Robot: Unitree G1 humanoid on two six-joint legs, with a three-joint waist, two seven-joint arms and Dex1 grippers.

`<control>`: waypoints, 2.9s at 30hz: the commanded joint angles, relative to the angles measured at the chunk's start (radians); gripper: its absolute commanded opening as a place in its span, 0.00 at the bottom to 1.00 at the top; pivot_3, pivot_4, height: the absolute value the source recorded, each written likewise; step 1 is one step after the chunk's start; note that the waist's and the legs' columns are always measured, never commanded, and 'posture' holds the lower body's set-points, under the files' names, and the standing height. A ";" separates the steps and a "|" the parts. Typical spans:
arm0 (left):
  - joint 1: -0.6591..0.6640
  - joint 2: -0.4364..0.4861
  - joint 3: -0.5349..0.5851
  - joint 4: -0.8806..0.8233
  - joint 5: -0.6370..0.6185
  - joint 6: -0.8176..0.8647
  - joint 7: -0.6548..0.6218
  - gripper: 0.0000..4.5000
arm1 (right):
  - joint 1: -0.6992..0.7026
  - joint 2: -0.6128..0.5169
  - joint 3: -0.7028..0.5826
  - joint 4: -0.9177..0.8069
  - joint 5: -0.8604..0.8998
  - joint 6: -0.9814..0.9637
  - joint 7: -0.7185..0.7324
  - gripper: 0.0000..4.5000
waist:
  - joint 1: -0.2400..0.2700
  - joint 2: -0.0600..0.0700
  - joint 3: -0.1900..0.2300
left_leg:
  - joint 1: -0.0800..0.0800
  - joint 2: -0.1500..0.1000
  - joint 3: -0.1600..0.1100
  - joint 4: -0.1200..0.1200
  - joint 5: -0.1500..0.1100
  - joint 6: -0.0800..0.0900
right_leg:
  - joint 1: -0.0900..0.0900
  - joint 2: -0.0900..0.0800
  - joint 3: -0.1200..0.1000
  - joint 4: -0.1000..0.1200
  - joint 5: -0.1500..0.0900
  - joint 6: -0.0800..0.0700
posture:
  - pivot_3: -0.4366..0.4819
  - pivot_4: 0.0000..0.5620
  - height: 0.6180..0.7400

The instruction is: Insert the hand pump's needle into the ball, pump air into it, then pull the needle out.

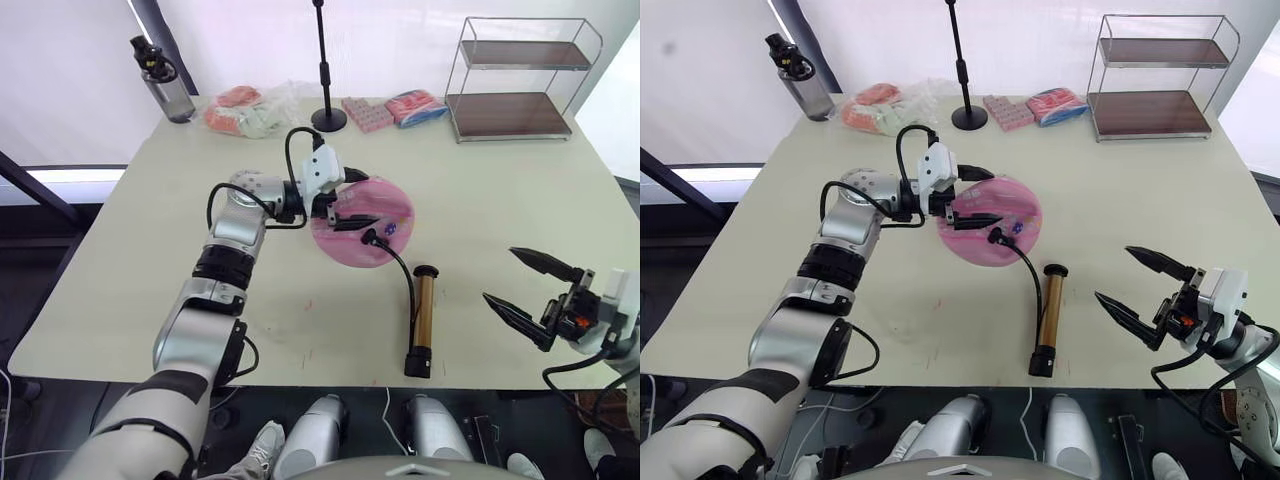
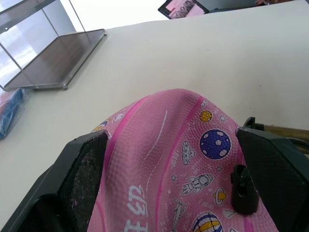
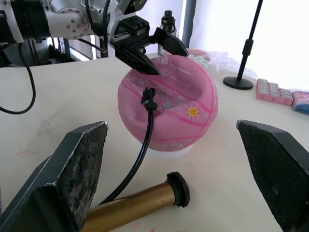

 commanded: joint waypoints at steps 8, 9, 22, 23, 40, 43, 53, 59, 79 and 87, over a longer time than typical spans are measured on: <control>0.213 0.106 0.071 -0.475 -0.210 0.313 -0.021 0.99 | 0.034 -0.035 -0.042 0.005 0.047 -0.013 0.048 1.00 | -0.003 0.000 0.000 | -0.001 0.000 0.006 0.000 0.000 0.000 | -0.005 0.000 0.009 0.004 0.000 0.000 | 0.48 0.27 0.96; 0.242 0.119 0.077 -0.524 -0.229 0.349 -0.012 0.99 | 0.034 -0.039 -0.047 0.011 0.048 -0.016 0.052 1.00 | -0.003 0.000 0.000 | 0.000 0.001 0.007 0.000 0.000 0.000 | -0.005 0.000 0.010 0.004 0.000 0.000 | 0.48 0.27 0.96; 0.645 0.220 0.077 -0.938 -0.354 0.557 0.082 0.99 | -0.036 -0.149 -0.104 0.212 0.098 -0.031 0.249 1.00 | 0.006 0.002 0.001 | 0.002 0.002 0.010 0.000 0.000 0.001 | -0.005 0.000 0.015 0.005 0.000 -0.001 | 0.48 0.27 0.96; 0.664 0.225 0.082 -0.947 -0.357 0.555 0.088 0.99 | -0.037 -0.156 -0.107 0.223 0.098 -0.035 0.263 1.00 | 0.009 0.002 0.001 | 0.002 0.002 0.010 0.000 0.000 0.001 | -0.005 0.000 0.016 0.005 0.000 -0.001 | 0.48 0.27 0.96; 0.740 0.057 -0.149 -1.117 -0.354 0.794 0.388 0.99 | 0.069 -0.178 -0.156 0.193 0.113 -0.052 0.361 1.00 | 0.027 0.003 0.001 | 0.002 0.002 0.013 0.000 0.000 0.002 | -0.005 -0.004 0.016 0.005 0.001 -0.001 | 0.48 0.27 0.96; 0.703 0.035 -0.199 -1.110 -0.322 0.842 0.445 0.99 | 0.080 -0.176 -0.156 0.183 0.112 -0.052 0.360 1.00 | 0.025 0.003 0.001 | 0.002 0.002 0.015 0.000 0.000 0.002 | -0.005 -0.004 0.016 0.005 0.001 -0.001 | 0.48 0.27 0.96; 0.579 -0.145 -0.406 -1.026 -0.221 1.021 0.656 0.99 | 0.095 -0.152 -0.140 0.148 0.107 -0.054 0.344 1.00 | 0.027 0.002 0.001 | 0.003 0.002 0.020 0.001 -0.001 0.004 | -0.005 -0.001 0.019 0.005 0.001 0.001 | 0.48 0.27 0.96; 0.551 -0.187 -0.474 -0.996 -0.189 1.085 0.720 0.99 | 0.109 -0.142 -0.140 0.134 0.104 -0.060 0.340 1.00 | 0.028 0.002 0.001 | 0.003 0.002 0.021 0.001 -0.001 0.004 | -0.005 -0.001 0.019 0.005 0.001 0.001 | 0.48 0.27 0.96; 0.493 -0.302 -0.528 -0.903 -0.132 1.196 0.832 0.99 | 0.154 -0.149 -0.151 0.160 0.072 -0.105 0.369 1.00 | 0.028 0.002 0.001 | 0.003 0.002 0.022 0.001 -0.001 0.004 | -0.005 -0.001 0.021 0.005 0.001 0.002 | 0.48 0.27 0.96; 0.494 -0.273 -0.515 -0.902 -0.130 1.205 0.829 0.56 | 0.146 -0.139 -0.138 0.167 0.065 -0.113 0.361 1.00 | 0.028 0.003 0.001 | 0.003 0.002 0.022 0.001 -0.001 0.004 | -0.005 -0.001 0.021 0.005 0.001 0.002 | 0.48 0.27 0.96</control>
